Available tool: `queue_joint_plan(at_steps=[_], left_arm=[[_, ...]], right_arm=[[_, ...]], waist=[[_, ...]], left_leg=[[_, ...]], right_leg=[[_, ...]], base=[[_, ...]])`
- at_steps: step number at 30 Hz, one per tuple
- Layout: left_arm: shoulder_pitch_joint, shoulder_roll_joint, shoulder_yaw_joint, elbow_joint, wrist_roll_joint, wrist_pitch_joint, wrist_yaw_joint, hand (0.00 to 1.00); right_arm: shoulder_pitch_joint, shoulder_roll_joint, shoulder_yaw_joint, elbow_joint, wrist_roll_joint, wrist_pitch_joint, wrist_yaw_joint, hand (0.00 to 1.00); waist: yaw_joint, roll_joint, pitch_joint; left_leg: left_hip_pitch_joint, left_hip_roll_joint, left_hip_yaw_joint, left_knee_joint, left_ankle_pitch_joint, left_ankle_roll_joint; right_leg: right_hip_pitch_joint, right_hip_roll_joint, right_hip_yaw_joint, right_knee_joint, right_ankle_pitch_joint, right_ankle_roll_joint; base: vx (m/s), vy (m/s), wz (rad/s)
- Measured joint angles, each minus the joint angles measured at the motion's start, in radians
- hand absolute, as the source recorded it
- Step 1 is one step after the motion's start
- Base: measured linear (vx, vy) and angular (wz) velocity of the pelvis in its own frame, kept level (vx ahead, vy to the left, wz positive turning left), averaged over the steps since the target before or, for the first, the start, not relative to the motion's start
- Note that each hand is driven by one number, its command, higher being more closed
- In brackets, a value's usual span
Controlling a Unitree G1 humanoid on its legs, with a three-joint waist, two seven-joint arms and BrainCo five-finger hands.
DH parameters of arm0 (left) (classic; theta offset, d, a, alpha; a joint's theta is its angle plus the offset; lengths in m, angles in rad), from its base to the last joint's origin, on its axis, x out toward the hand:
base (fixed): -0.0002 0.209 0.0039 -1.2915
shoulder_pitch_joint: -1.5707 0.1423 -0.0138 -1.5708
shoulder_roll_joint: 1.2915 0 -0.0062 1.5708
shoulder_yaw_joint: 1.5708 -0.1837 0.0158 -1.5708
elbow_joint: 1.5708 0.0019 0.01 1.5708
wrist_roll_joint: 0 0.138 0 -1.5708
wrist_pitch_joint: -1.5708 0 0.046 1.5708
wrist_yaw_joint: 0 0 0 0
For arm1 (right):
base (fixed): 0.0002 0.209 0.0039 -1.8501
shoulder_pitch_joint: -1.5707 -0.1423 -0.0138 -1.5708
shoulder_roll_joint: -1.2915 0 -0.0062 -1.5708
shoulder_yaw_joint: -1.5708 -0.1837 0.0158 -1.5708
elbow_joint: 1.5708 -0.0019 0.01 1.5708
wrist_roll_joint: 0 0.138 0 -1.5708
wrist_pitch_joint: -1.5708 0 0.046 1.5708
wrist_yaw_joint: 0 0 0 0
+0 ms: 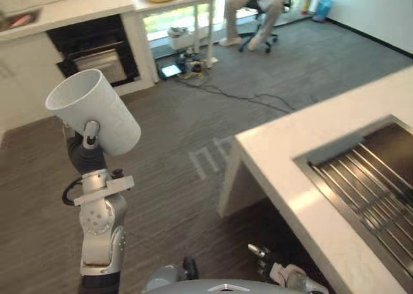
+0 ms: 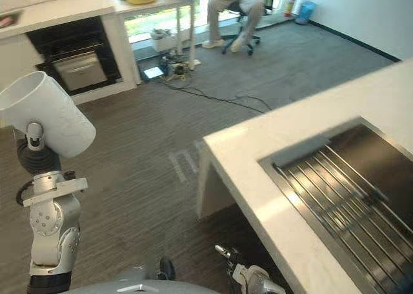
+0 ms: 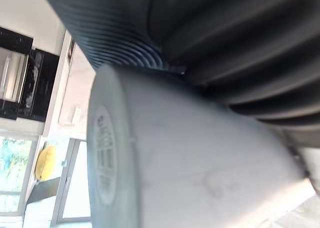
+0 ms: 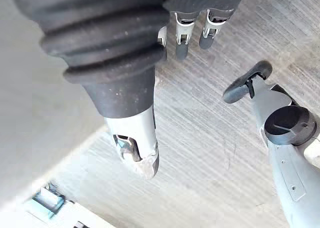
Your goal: Walk over to the sink, pick up the cup, carry it to the dishwasher, place the cup inside the dishwasher, then close the dishwasher door
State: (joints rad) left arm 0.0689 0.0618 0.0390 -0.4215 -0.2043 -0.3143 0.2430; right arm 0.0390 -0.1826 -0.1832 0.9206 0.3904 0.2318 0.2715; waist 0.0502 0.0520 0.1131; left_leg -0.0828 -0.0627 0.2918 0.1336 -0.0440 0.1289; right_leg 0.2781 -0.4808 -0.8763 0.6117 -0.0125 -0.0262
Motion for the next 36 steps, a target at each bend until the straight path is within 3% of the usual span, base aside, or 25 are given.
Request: queue_joint_plan(at_steps=[1,2,3,4,5,6,7,9,12,15,16,17,18,20,21,22,24,25,28,30,32,33,34,35,36], left_arm=[[-0.009,-0.001,-0.007,0.004,-0.004,-0.001,-0.011,1.00],[-0.035,0.000,-0.014,0.032,-0.017,-0.006,-0.023,1.00],[-0.054,0.005,-0.038,0.086,-0.032,-0.011,-0.031,1.00],[-0.055,0.007,-0.050,0.112,-0.035,-0.012,-0.031,1.00],[-0.060,0.017,-0.077,0.130,-0.035,-0.013,-0.029,1.00],[-0.060,0.016,-0.100,0.157,-0.033,-0.012,-0.027,1.00],[-0.060,0.010,-0.113,0.169,-0.034,-0.008,-0.022,1.00],[-0.062,0.001,-0.207,0.172,-0.029,0.007,-0.018,1.00],[-0.064,0.001,-0.279,0.172,-0.029,0.011,-0.014,1.00],[-0.062,0.000,-0.318,0.159,-0.028,0.021,-0.007,1.00],[-0.051,0.001,-0.320,0.140,-0.028,0.023,-0.007,1.00],[-0.039,-0.002,-0.318,0.125,-0.027,0.023,-0.007,1.00],[-0.008,-0.024,-0.318,0.108,-0.028,0.025,-0.003,1.00],[0.037,-0.025,-0.317,0.059,-0.029,0.027,-0.004,1.00],[0.051,-0.029,-0.320,0.032,-0.030,0.029,-0.005,1.00],[0.058,-0.034,-0.325,0.019,-0.030,0.030,-0.006,1.00],[0.086,-0.048,-0.351,-0.042,-0.029,0.029,-0.006,1.00],[0.088,-0.048,-0.354,-0.044,-0.029,0.027,-0.007,1.00],[0.092,-0.061,-0.349,-0.038,-0.029,0.029,-0.017,1.00],[0.090,-0.061,-0.310,-0.028,-0.030,0.033,-0.049,1.00],[0.089,-0.055,-0.277,-0.005,-0.030,0.038,-0.062,1.00],[0.089,-0.045,-0.267,0.021,-0.030,0.045,-0.062,1.00],[0.095,-0.041,-0.265,0.034,-0.029,0.052,-0.060,1.00],[0.097,-0.031,-0.265,0.045,-0.029,0.055,-0.057,1.00],[0.097,-0.028,-0.261,0.047,-0.030,0.056,-0.054,1.00]], right_arm=[[0.010,0.009,-0.009,-0.003,0.006,0.002,-0.006,0.00],[0.024,0.033,-0.031,-0.005,0.026,-0.004,-0.023,0.00],[0.036,0.038,-0.042,-0.029,0.049,-0.012,-0.035,0.00],[0.037,0.046,-0.048,-0.026,0.053,-0.009,-0.039,0.00],[0.050,0.052,-0.042,-0.026,0.053,-0.009,-0.039,0.00],[0.054,0.050,-0.044,-0.022,0.047,-0.021,-0.042,0.00],[0.054,0.049,-0.054,-0.032,0.042,-0.027,-0.041,0.00],[0.075,0.047,-0.054,-0.088,0.045,-0.033,-0.035,0.00],[0.081,0.049,-0.046,-0.116,0.045,-0.033,-0.025,0.00],[0.089,0.066,0.024,-0.140,0.034,-0.022,0.006,0.00],[0.095,0.081,0.050,-0.153,0.033,-0.006,0.011,0.00],[0.095,0.085,0.064,-0.156,0.027,-0.006,0.009,0.00],[0.088,0.054,0.064,-0.158,0.006,-0.002,0.011,0.00],[0.082,0.026,0.069,-0.162,-0.005,0.010,0.009,0.00],[0.077,0.011,0.090,-0.169,-0.007,0.017,0.008,0.00],[0.077,0.007,0.100,-0.174,-0.007,0.021,0.007,0.00],[0.121,0.006,0.108,-0.249,-0.008,0.064,0.003,0.00],[0.133,0.006,0.112,-0.260,-0.009,0.069,-0.002,0.00],[0.159,0.006,0.141,-0.270,0.009,0.075,-0.036,0.00],[0.141,0.023,0.143,-0.224,0.014,0.056,-0.029,0.00],[0.114,0.028,0.154,-0.174,0.014,0.041,-0.011,0.00],[0.092,0.023,0.171,-0.134,0.014,0.027,0.001,0.00],[0.073,0.019,0.171,-0.092,0.013,0.012,0.013,0.00],[0.065,0.033,0.179,-0.071,0.013,0.008,0.014,0.00],[0.063,0.038,0.186,-0.070,0.013,0.008,0.016,0.00]], waist=[[-0.014,0.006,0.007],[-0.028,0.005,0.030],[-0.040,0.005,0.044],[-0.050,-0.026,0.044],[-0.061,-0.057,0.041],[-0.058,-0.075,0.049],[-0.059,-0.072,0.045],[-0.076,0.004,0.019],[-0.069,0.011,0.009],[-0.068,-0.048,-0.011],[-0.061,-0.079,-0.023],[-0.061,-0.081,-0.026],[-0.050,-0.027,-0.038],[-0.041,0.018,-0.043],[-0.048,0.041,-0.040],[-0.051,0.037,-0.035],[-0.044,0.040,-0.022],[-0.042,0.045,-0.021],[-0.024,0.042,-0.023],[-0.010,0.028,-0.022],[-0.007,0.012,-0.016],[-0.007,0.003,-0.016],[-0.001,0.002,-0.011],[0.003,-0.008,-0.008],[0.003,-0.015,-0.004]], left_leg=[[0.001,-0.002,-0.045,-0.007,0.007,0.002],[0.021,-0.015,-0.142,-0.044,0.028,-0.012],[0.053,-0.029,-0.197,-0.095,0.017,-0.039],[0.066,-0.038,-0.189,-0.082,-0.004,-0.065],[0.050,-0.035,-0.223,0.016,-0.029,0.005],[0.073,-0.081,-0.255,0.026,-0.050,-0.013],[0.083,-0.082,-0.277,0.032,-0.057,-0.007],[0.087,-0.039,-0.401,0.069,-0.102,-0.009],[0.130,-0.011,-0.470,0.135,-0.169,-0.017],[0.154,-0.011,-0.476,0.252,-0.271,-0.093],[0.152,-0.013,-0.449,0.315,-0.334,-0.122],[0.153,-0.010,-0.439,0.337,-0.363,-0.124],[0.155,0.047,-0.433,0.378,-0.429,-0.127],[0.188,0.094,-0.431,0.357,-0.450,-0.129],[0.170,0.106,-0.428,0.433,-0.424,-0.157],[0.138,0.111,-0.422,0.512,-0.401,-0.171],[-0.028,0.172,-0.342,0.895,-0.145,-0.220],[-0.062,0.202,-0.312,0.970,-0.079,-0.219],[-0.218,0.295,-0.158,1.149,-0.135,-0.165],[-0.268,0.301,-0.052,0.942,-0.216,-0.150],[-0.236,0.255,0.004,0.630,-0.209,-0.159],[-0.192,0.196,-0.001,0.328,-0.127,-0.169],[-0.134,0.163,-0.019,0.144,0.081,-0.140],[-0.108,0.138,-0.018,0.126,0.072,-0.095],[-0.108,0.136,-0.017,0.133,0.063,-0.094]], right_leg=[[-0.056,0.050,0.130,0.048,-0.070,0.034],[-0.144,0.196,0.335,0.053,-0.173,0.095],[-0.198,0.304,0.462,0.001,-0.243,0.098],[-0.221,0.319,0.489,-0.038,-0.266,0.089],[-0.266,0.301,0.514,-0.080,-0.304,0.093],[-0.318,0.272,0.593,-0.128,-0.318,0.106],[-0.343,0.285,0.643,-0.149,-0.317,0.102],[-0.461,0.389,0.828,-0.217,-0.274,0.112],[-0.515,0.433,0.923,-0.269,-0.202,0.120],[-0.543,0.426,0.927,-0.246,-0.107,0.081],[-0.534,0.430,0.940,-0.235,-0.022,0.042],[-0.532,0.432,0.944,-0.219,-0.029,0.096],[-0.534,0.470,0.912,-0.168,-0.071,0.094],[-0.541,0.505,0.886,-0.126,-0.139,0.067],[-0.509,0.512,0.861,-0.126,-0.174,0.058],[-0.491,0.514,0.850,-0.130,-0.185,0.051],[-0.380,0.520,0.809,-0.160,-0.228,0.019],[-0.344,0.525,0.797,-0.177,-0.234,0.011],[-0.207,0.515,0.745,-0.264,-0.251,-0.002],[-0.149,0.491,0.727,-0.343,-0.226,0.023],[-0.110,0.459,0.727,-0.378,-0.216,0.041],[-0.096,0.433,0.732,-0.395,-0.213,0.050],[-0.062,0.431,0.767,-0.438,-0.214,0.062],[-0.033,0.424,0.807,-0.476,-0.202,0.059],[-0.028,0.422,0.817,-0.487,-0.198,0.056]], base=[[0.15,0.145,2.06],[0.07,-0.005,2.34],[0.10,-0.024,2.37],[0.27,-0.122,2.24],[0.38,-0.162,1.81],[0.43,-0.159,1.56],[0.36,-0.096,1.32],[0.35,-0.066,1.32],[0.37,-0.120,0.92],[0.41,-0.201,0.90],[0.40,-0.250,0.88],[0.44,-0.296,0.78],[0.31,-0.231,0.29],[0.31,-0.228,0.20],[0.24,-0.201,0.36],[0.33,-0.282,0.50],[0.32,-0.233,0.49],[0.33,-0.135,0.57],[0.36,-0.090,0.50],[0.36,0.007,0.25],[0.38,0.096,0.17],[0.42,0.147,0.02],[0.40,0.152,-0.13],[0.32,0.133,-0.15],[0.24,0.121,-0.10]])
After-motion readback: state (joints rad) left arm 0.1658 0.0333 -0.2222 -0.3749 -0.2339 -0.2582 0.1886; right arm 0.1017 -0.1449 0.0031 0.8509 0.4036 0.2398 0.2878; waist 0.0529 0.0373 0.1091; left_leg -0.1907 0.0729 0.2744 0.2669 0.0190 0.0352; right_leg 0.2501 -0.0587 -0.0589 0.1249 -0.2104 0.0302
